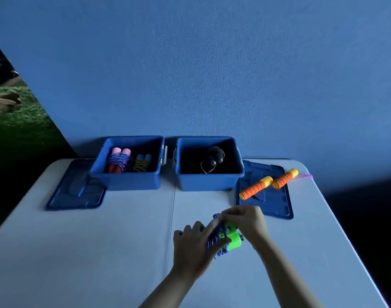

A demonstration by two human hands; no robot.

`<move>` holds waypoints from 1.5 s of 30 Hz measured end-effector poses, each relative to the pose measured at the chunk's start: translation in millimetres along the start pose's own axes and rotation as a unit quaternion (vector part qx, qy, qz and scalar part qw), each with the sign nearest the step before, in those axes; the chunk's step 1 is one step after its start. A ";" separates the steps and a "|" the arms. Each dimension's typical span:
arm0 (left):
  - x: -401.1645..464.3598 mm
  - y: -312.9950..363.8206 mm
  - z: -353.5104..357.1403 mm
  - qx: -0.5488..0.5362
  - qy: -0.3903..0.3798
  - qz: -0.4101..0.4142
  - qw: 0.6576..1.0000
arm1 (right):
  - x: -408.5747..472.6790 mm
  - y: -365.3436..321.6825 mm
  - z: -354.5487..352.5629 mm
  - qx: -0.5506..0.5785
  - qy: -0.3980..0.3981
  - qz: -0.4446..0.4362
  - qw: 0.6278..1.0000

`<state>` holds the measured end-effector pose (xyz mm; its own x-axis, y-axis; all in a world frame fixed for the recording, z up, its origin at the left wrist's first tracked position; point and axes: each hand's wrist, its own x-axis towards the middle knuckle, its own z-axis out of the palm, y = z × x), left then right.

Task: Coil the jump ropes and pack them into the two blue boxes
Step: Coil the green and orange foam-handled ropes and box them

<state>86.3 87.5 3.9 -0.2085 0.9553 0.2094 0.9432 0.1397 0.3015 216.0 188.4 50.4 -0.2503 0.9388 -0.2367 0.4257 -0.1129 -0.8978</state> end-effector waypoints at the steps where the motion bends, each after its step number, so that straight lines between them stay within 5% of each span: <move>1: 0.8 2.1 -0.5 -0.009 0.001 -0.012 1.000 | 0.3 0.3 -0.3 0.011 0.001 0.007 1.000; 8: 1.5 4.1 5.6 -0.041 -0.011 -0.032 0.999 | -1.2 3.1 -2.9 0.064 -0.002 0.013 0.998; 29: -1.7 -2.9 8.3 -0.034 0.008 -0.001 0.999 | -4.5 15.9 -4.6 -0.069 -0.037 -0.078 0.994; 36: -2.4 -4.8 4.9 -0.008 0.016 0.058 0.998 | -7.9 18.4 -0.9 -0.065 0.052 -0.099 0.992; 45: -4.8 -9.2 6.4 -0.106 -0.008 -0.024 0.994 | -10.2 15.9 1.0 -0.041 0.039 -0.057 0.997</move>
<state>80.3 83.3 -5.9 -0.2453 0.9533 0.1762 0.8561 0.1278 0.5008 224.5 176.7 38.1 -0.2349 0.9666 -0.1028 0.4693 0.0202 -0.8828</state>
